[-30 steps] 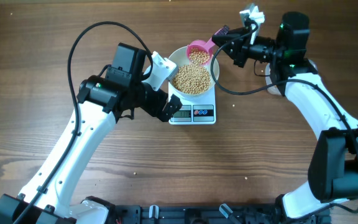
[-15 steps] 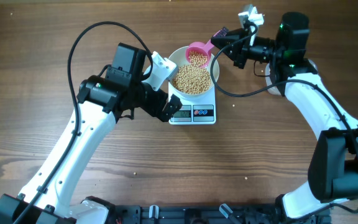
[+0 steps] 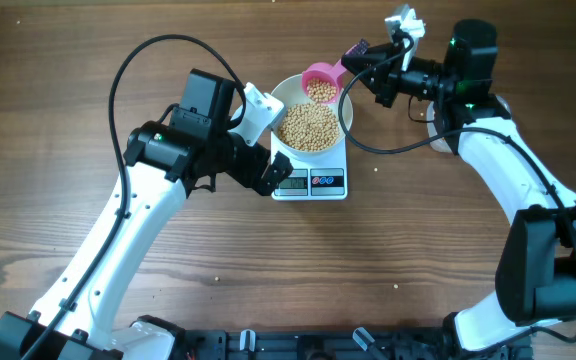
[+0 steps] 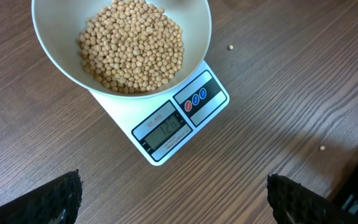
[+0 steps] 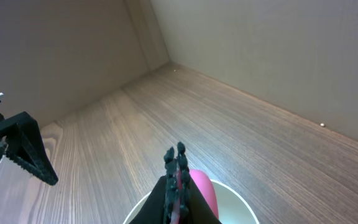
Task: Scoop item into bowl and weigh 150g on scale
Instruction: 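Tilt the scoop slightly with the right gripper to trickle soybeans in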
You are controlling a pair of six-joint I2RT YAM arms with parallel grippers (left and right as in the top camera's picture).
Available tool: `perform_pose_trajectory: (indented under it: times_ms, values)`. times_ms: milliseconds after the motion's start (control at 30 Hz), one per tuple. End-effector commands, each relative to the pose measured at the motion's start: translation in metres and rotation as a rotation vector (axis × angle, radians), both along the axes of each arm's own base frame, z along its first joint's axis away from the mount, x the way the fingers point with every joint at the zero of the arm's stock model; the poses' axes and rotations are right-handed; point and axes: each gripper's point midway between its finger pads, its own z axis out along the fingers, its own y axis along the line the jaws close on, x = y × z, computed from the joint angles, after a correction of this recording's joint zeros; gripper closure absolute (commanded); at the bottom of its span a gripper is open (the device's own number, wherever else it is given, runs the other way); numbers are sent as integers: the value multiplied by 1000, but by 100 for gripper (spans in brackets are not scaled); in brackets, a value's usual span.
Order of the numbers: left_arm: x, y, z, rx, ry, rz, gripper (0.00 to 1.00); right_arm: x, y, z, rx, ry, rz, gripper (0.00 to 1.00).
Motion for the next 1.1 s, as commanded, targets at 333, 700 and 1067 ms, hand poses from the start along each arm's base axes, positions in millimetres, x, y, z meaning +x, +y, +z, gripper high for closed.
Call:
perform_pose_trajectory:
  times_ms: [333,700,1067]
  values:
    - [0,-3,6,-14,-18,-21,0,3,-1,12,18,17,-38,96]
    - [0,-3,6,-14,-18,-21,0,2,-2,5,-12,14,-37,96]
    - [0,-3,6,-14,-18,-21,0,-13,5,11,-52,-162,88,96]
